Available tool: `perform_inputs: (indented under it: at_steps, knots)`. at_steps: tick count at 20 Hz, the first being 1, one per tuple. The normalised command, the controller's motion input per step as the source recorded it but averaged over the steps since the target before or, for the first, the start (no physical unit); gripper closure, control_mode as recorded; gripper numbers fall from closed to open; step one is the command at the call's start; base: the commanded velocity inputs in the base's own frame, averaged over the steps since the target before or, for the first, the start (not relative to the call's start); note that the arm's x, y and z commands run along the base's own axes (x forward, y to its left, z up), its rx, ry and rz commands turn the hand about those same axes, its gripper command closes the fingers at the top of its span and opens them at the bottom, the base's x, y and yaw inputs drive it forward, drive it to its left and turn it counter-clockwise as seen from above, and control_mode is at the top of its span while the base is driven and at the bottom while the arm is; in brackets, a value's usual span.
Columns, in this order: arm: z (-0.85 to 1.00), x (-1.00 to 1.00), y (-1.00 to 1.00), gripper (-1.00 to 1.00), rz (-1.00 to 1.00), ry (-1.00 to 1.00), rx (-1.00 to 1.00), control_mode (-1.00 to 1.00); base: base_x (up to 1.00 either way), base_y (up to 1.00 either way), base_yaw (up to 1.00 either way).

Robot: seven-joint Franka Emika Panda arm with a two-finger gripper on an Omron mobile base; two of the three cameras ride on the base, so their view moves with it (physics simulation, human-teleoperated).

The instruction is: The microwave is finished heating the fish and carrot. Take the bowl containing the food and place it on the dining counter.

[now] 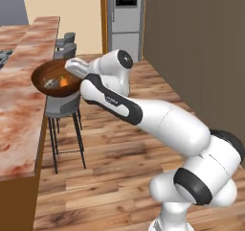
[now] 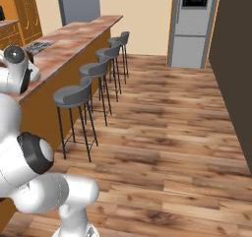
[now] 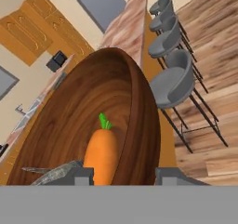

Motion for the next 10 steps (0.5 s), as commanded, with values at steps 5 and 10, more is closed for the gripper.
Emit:
perform_inputs:
  at_steps: [5,10]
  knots:
    - [-0.04,0.26,0.62,1.00,0.00,0.16,-0.02,-1.00,0.00,0.00,0.00]
    - [-0.23,0.23,0.71,1.00,0.00,0.05,-0.06,-1.00,0.00,0.00,0.00]
